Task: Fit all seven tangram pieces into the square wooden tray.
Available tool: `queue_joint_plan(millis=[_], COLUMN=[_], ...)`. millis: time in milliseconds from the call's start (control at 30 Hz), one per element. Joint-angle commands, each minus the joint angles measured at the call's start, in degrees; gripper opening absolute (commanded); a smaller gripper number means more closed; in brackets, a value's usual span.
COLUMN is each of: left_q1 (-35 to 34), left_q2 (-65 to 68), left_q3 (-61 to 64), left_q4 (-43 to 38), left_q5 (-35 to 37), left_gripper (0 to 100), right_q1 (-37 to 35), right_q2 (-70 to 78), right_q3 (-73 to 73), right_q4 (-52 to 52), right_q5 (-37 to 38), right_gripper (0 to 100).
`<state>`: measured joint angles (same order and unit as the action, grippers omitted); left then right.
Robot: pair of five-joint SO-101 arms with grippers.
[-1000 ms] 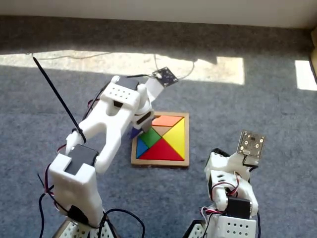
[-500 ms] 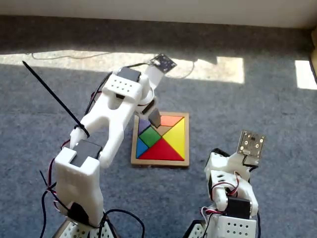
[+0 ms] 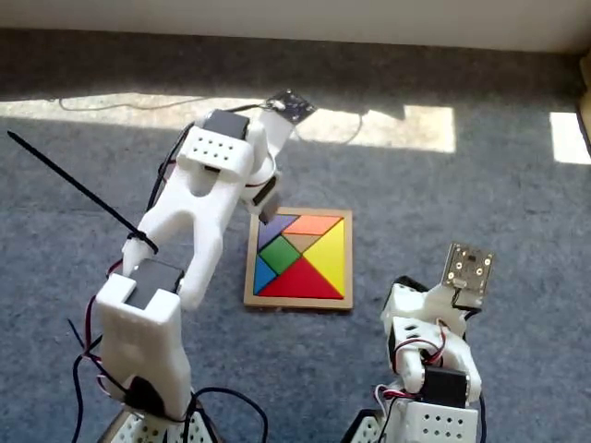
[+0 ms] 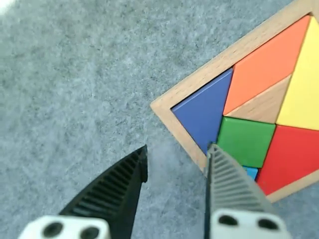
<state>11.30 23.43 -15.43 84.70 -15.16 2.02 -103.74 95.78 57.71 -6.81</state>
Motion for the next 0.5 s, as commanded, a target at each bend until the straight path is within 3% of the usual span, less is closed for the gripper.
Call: queue_joint_plan(millis=[0, 233, 467], left_q1=[-1.36, -1.36, -1.45], left_q2=[-7.25, -25.98, -44.79], left_q3=[-1.19, 13.93, 34.95], left_q4=[1.93, 1.23, -8.09], left_q5=[0.09, 0.09, 0.44], left_gripper=[6, 0, 0], right_q1=[0.66, 0.66, 0.66], right_q2=[0.22, 0.22, 0.22], right_q3=[7.87, 7.87, 7.87], right_q4=[-1.19, -1.19, -1.19], right_q5=[-0.44, -0.44, -0.44], right_gripper=[0.5, 0.5, 0.5])
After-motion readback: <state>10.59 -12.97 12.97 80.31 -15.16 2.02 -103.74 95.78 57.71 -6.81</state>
